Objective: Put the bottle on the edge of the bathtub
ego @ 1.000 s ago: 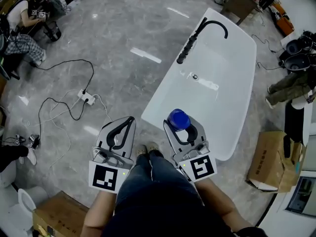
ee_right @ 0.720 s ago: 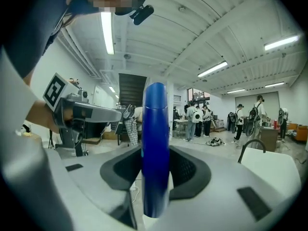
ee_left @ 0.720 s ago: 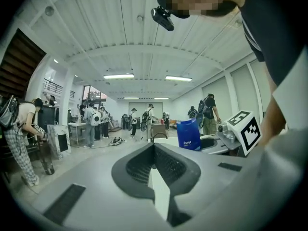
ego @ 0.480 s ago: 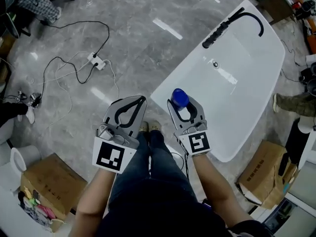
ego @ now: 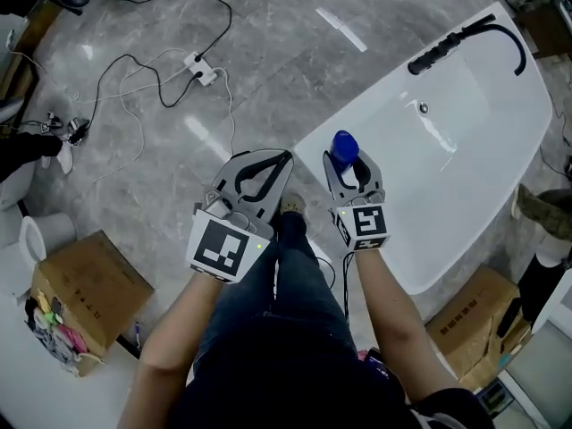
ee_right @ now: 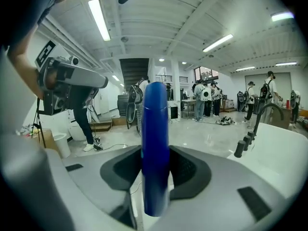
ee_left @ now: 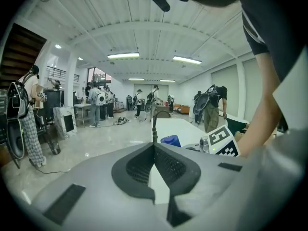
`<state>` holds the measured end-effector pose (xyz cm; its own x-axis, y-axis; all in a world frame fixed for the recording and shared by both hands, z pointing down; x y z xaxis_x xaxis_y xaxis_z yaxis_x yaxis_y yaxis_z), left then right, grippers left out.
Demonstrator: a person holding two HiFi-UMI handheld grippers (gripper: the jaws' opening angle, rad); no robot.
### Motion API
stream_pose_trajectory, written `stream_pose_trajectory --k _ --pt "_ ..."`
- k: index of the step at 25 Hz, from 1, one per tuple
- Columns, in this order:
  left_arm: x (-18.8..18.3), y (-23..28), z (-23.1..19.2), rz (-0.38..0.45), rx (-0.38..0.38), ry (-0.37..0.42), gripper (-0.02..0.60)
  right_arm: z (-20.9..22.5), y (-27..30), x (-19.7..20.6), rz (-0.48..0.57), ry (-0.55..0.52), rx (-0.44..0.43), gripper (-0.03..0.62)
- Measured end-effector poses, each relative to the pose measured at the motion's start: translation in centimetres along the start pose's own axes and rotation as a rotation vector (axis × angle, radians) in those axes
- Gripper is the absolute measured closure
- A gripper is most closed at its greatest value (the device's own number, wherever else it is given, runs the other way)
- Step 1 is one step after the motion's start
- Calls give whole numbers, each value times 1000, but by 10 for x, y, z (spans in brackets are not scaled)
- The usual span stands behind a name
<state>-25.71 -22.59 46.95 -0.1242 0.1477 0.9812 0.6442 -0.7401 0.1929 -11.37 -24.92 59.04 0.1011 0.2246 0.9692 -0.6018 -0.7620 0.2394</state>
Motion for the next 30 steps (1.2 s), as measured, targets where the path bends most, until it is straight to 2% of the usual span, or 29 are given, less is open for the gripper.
stream_pose_trajectory --k 8,15,18,30 --pt "28 0 1 -81 11 -26 558 9 24 45 -63 3 27 424" --pt "49 8 16 -132 39 -27 558 18 41 92 -196 -47 19 425" --pt "53 9 23 -134 48 -31 558 18 45 99 -227 -54 18 425" --pt "63 9 33 -162 46 -51 558 14 65 101 -230 -97 -18 425"
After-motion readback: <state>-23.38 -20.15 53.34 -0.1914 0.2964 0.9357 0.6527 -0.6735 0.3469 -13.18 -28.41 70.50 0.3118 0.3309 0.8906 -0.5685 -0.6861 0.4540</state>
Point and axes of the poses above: the fingertips, and each gripper's own axes: y forward along the fingers, z to its right, x out of its underside, the point moved 5 cm from there along -y, backward along the fingers, and after that the axes turned 10 degrees about z, right-handed, at the moved point
